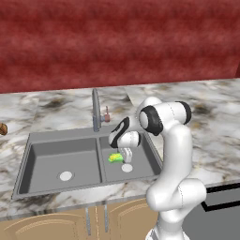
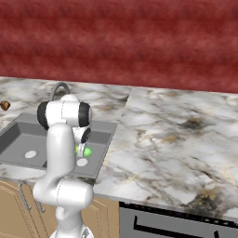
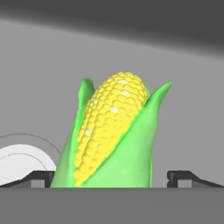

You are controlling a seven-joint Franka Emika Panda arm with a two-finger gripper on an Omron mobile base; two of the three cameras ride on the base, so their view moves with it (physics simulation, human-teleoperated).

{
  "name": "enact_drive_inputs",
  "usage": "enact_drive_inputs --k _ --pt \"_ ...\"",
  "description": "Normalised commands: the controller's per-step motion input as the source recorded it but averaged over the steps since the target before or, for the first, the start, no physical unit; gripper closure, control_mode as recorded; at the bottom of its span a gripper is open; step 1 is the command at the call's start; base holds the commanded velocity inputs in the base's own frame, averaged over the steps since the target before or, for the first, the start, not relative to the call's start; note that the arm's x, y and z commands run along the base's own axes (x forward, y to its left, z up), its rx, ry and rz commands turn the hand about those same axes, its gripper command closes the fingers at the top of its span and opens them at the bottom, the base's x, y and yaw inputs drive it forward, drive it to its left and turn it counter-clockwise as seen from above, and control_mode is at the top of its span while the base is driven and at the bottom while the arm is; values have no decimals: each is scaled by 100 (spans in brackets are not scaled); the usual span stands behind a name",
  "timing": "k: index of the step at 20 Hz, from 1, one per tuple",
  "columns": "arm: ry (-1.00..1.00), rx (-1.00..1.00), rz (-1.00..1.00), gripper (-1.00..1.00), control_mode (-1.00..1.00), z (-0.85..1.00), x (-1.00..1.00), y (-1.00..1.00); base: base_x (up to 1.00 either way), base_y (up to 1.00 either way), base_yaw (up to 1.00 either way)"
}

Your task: Turn on the sink faucet. Then move the corn from the counter to the sink. Turn off the sink. Move the vegetable from the sink to the pot next to the stove. Finally move the pot to the front left burner.

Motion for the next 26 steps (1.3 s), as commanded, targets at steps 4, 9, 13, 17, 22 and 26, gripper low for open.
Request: enact_drive_inputs --k 4,9,13,17,22,26 --pt "0 -2 0 100 -100 -41 -1 1 0 0 0" --pt "0 0 0 100 -100 -5 0 0 0 0 0" --pt "-3 0 0 100 -100 23 -27 -7 0 0 0" --pt "-1 0 0 100 -100 71 -48 -12 0 0 0" --pt "-1 0 0 100 -100 91 -55 -19 0 0 0" --pt "0 0 0 100 -100 100 -48 -30 0 0 0"
